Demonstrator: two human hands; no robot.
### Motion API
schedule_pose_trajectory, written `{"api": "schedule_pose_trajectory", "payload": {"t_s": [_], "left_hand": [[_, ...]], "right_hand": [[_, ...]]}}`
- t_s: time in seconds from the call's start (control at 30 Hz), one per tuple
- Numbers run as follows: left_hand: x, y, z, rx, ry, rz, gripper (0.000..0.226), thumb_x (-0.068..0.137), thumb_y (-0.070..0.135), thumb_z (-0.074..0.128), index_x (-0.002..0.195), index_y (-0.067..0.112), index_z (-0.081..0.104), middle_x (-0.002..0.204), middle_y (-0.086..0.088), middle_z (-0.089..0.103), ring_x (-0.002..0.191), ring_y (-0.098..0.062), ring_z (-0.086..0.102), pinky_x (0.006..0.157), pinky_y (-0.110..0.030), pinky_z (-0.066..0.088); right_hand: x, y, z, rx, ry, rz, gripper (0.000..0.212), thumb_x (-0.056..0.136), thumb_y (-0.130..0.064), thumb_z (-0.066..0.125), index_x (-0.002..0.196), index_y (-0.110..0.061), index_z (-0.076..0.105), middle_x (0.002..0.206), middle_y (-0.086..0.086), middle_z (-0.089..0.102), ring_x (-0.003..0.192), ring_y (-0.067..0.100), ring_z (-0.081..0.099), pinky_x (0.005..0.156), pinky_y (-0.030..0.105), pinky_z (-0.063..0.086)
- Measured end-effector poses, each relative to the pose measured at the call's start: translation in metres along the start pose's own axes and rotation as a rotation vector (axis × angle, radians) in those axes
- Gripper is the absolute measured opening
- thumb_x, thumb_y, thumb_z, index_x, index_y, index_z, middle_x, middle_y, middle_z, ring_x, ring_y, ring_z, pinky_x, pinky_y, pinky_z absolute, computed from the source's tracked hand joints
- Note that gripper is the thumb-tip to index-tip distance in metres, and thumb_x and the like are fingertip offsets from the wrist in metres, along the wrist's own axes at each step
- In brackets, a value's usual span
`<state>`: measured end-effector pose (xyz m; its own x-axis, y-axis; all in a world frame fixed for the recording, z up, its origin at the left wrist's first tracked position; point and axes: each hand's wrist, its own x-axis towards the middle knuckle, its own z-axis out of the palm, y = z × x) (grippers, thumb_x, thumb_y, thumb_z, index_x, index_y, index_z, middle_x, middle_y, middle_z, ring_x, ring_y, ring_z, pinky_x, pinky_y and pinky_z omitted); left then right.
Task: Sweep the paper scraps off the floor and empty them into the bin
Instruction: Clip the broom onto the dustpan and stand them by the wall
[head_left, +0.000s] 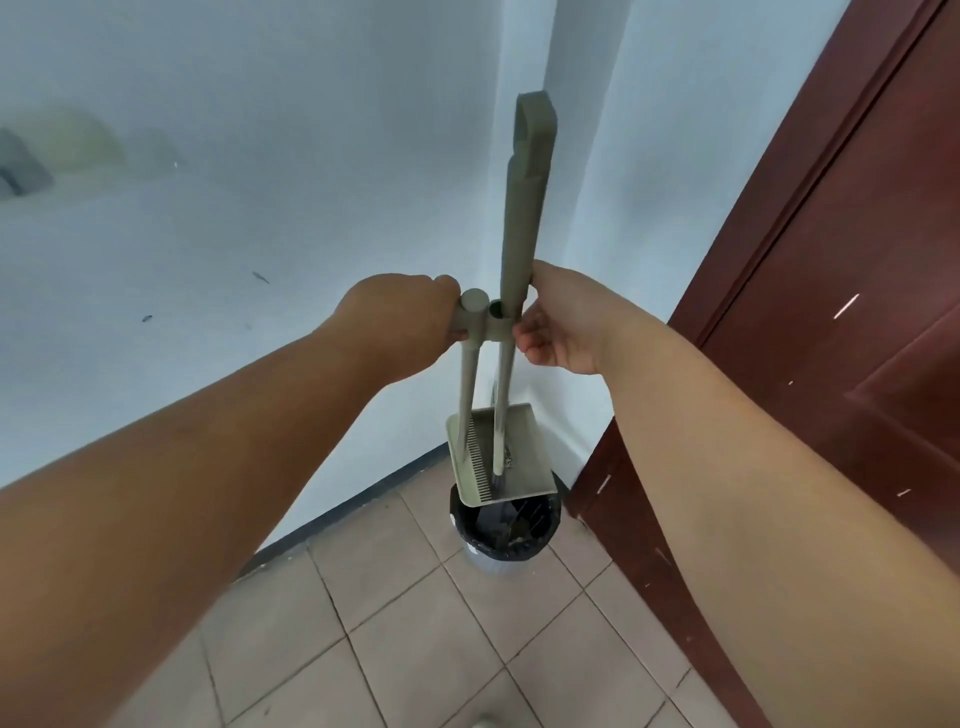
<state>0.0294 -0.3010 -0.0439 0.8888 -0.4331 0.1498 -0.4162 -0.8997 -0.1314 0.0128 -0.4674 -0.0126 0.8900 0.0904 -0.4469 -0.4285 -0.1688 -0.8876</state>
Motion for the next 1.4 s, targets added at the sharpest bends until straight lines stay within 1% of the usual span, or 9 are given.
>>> {"api": "schedule_pose_trajectory", "payload": {"t_s": [0.13,0.27,0.4,0.53,0.67,0.77,0.87,1.0,1.4], "left_hand": [[0.005,-0.017,-0.006,0.001,-0.011,-0.070,0.029,0.093,0.042,0.043,0.087,0.015,0.037,0.061,0.004,0.035,0.063,-0.025,0.048,0.058,-0.032,0.041],[-0.001,-0.042,-0.015,-0.004,-0.013,-0.165,0.032,0.092,0.046,0.044,0.085,0.016,0.034,0.062,0.006,0.034,0.065,-0.024,0.046,0.059,-0.032,0.037],[-0.017,-0.073,-0.027,-0.008,-0.026,-0.249,0.032,0.092,0.046,0.045,0.085,0.017,0.035,0.063,0.006,0.037,0.067,-0.024,0.047,0.060,-0.032,0.036],[-0.038,-0.112,-0.040,0.007,-0.042,-0.299,0.033,0.091,0.048,0.045,0.084,0.018,0.035,0.063,0.006,0.039,0.067,-0.024,0.048,0.061,-0.033,0.039],[-0.063,-0.159,-0.052,0.044,-0.038,-0.335,0.034,0.090,0.050,0.045,0.084,0.018,0.036,0.064,0.006,0.039,0.069,-0.023,0.048,0.061,-0.033,0.038],[-0.083,-0.197,-0.063,0.066,-0.028,-0.343,0.034,0.090,0.049,0.047,0.083,0.018,0.037,0.063,0.006,0.038,0.067,-0.022,0.046,0.059,-0.031,0.036],[-0.100,-0.232,-0.074,0.074,-0.024,-0.342,0.033,0.089,0.049,0.048,0.082,0.019,0.039,0.062,0.008,0.038,0.066,-0.021,0.045,0.059,-0.030,0.035],[-0.118,-0.270,-0.085,0.075,-0.007,-0.360,0.032,0.088,0.050,0.050,0.084,0.020,0.042,0.063,0.010,0.037,0.066,-0.018,0.043,0.059,-0.029,0.033],[-0.149,-0.318,-0.091,0.037,0.066,-0.429,0.033,0.087,0.052,0.048,0.078,0.022,0.037,0.061,0.011,0.037,0.063,-0.018,0.042,0.049,-0.025,0.025]], "right_hand": [[0.022,0.003,0.000,-0.098,0.018,-0.105,0.038,0.097,-0.028,0.043,0.069,-0.006,0.055,0.058,0.010,0.052,0.039,0.018,0.052,0.041,0.021,0.043],[0.041,0.005,0.011,-0.344,-0.013,-0.286,0.025,0.095,-0.016,0.047,0.073,-0.008,0.058,0.059,0.009,0.058,0.042,0.014,0.056,0.042,0.018,0.045],[0.057,-0.003,0.038,-0.497,-0.028,-0.444,0.007,0.091,-0.020,0.058,0.088,-0.014,0.062,0.061,0.003,0.059,0.052,0.016,0.059,0.053,0.020,0.048],[0.077,-0.016,0.076,-0.712,0.012,-0.620,0.009,0.090,-0.030,0.060,0.089,-0.021,0.062,0.070,-0.004,0.060,0.071,0.019,0.066,0.067,0.027,0.049],[0.091,-0.028,0.128,-0.801,0.027,-0.840,0.008,0.092,-0.032,0.057,0.095,-0.025,0.059,0.084,-0.010,0.054,0.072,0.005,0.053,0.064,0.011,0.038],[0.093,-0.036,0.173,-0.688,-0.059,-0.888,0.005,0.096,-0.027,0.052,0.099,-0.025,0.053,0.102,-0.010,0.057,0.088,0.008,0.059,0.076,0.017,0.045],[0.094,-0.044,0.212,-0.606,-0.097,-0.916,0.006,0.097,-0.027,0.050,0.101,-0.022,0.051,0.099,-0.010,0.064,0.098,0.010,0.063,0.081,0.025,0.049],[0.096,-0.060,0.253,-0.488,-0.093,-0.945,0.003,0.094,-0.026,0.056,0.092,-0.026,0.053,0.088,-0.017,0.065,0.092,0.000,0.063,0.075,0.013,0.044],[0.103,-0.082,0.315,-0.138,-0.338,-0.802,0.030,0.090,-0.005,0.061,0.073,-0.029,0.062,0.078,-0.024,0.070,0.081,-0.002,0.066,0.079,0.008,0.050]]}}
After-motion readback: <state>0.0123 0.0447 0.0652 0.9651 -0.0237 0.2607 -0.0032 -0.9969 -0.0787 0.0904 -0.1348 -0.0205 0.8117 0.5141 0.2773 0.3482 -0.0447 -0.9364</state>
